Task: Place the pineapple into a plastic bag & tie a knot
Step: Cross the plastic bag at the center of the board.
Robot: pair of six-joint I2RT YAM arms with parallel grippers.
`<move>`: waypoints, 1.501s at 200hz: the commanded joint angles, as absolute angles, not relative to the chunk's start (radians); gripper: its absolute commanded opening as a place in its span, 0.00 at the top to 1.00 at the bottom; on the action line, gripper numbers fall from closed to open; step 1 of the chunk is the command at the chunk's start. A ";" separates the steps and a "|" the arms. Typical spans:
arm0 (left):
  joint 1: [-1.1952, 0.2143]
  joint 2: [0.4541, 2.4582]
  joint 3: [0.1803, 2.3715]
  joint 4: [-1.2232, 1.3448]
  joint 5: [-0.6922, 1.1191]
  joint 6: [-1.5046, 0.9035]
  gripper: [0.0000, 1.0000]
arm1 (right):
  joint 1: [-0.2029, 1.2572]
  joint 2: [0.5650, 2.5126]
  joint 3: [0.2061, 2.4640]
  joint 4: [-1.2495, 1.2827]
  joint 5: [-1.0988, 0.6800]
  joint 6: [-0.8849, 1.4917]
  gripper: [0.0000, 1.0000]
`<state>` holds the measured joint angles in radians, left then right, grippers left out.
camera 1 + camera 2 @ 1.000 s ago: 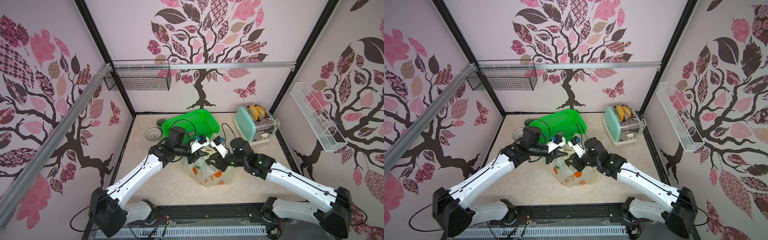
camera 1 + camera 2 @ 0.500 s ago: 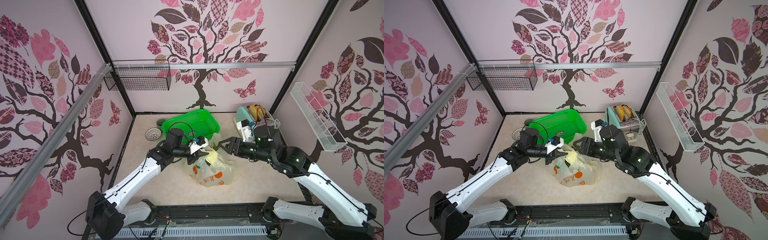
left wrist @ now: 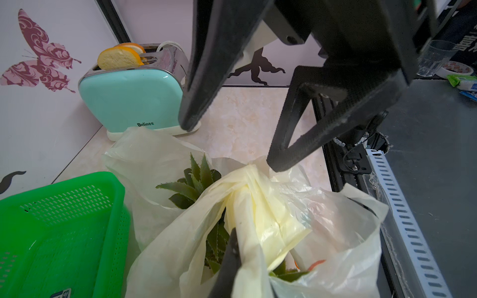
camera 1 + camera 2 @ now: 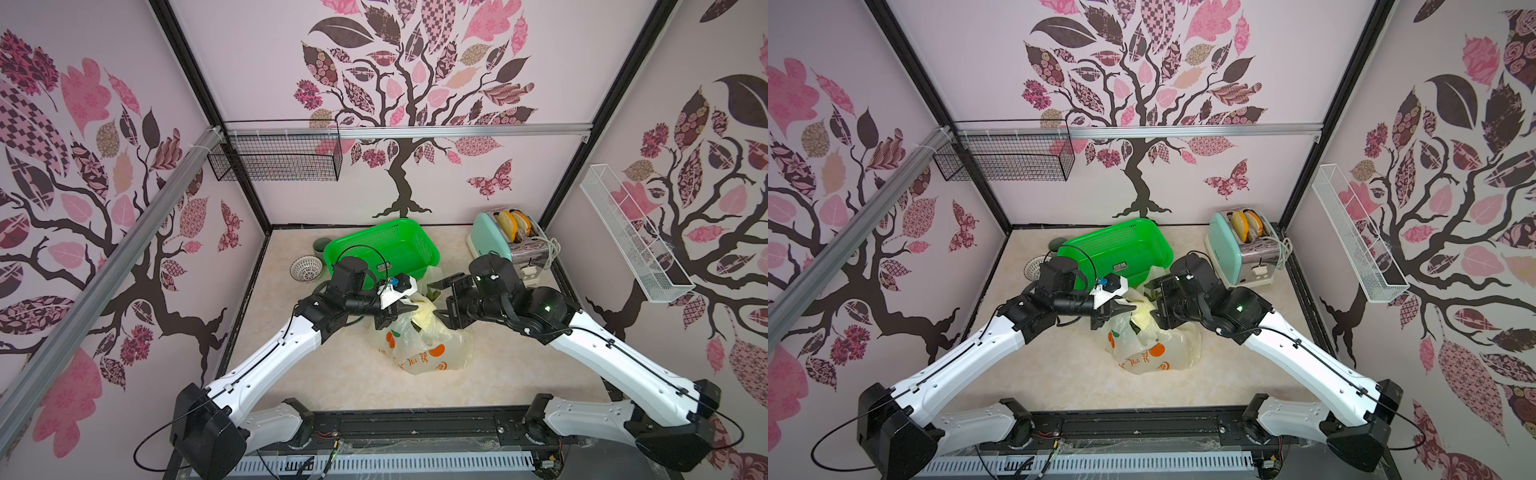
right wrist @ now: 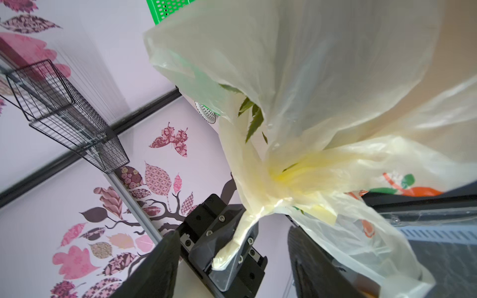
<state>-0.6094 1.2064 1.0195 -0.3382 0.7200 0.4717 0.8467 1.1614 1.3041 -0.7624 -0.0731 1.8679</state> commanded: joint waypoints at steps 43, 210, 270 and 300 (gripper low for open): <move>-0.618 1.184 1.015 -0.324 0.713 0.480 1.00 | 0.905 1.158 1.235 -0.717 -0.018 2.097 0.30; -0.640 1.177 1.025 -0.344 0.721 0.492 1.00 | 0.905 1.216 1.112 -0.484 0.065 2.247 0.40; -0.644 1.160 1.018 -0.357 0.738 0.492 1.00 | 0.904 1.258 1.090 -0.423 0.108 2.272 0.56; -0.643 1.137 1.003 -0.377 0.753 0.493 1.00 | 0.901 1.240 1.082 -0.449 0.192 2.228 0.73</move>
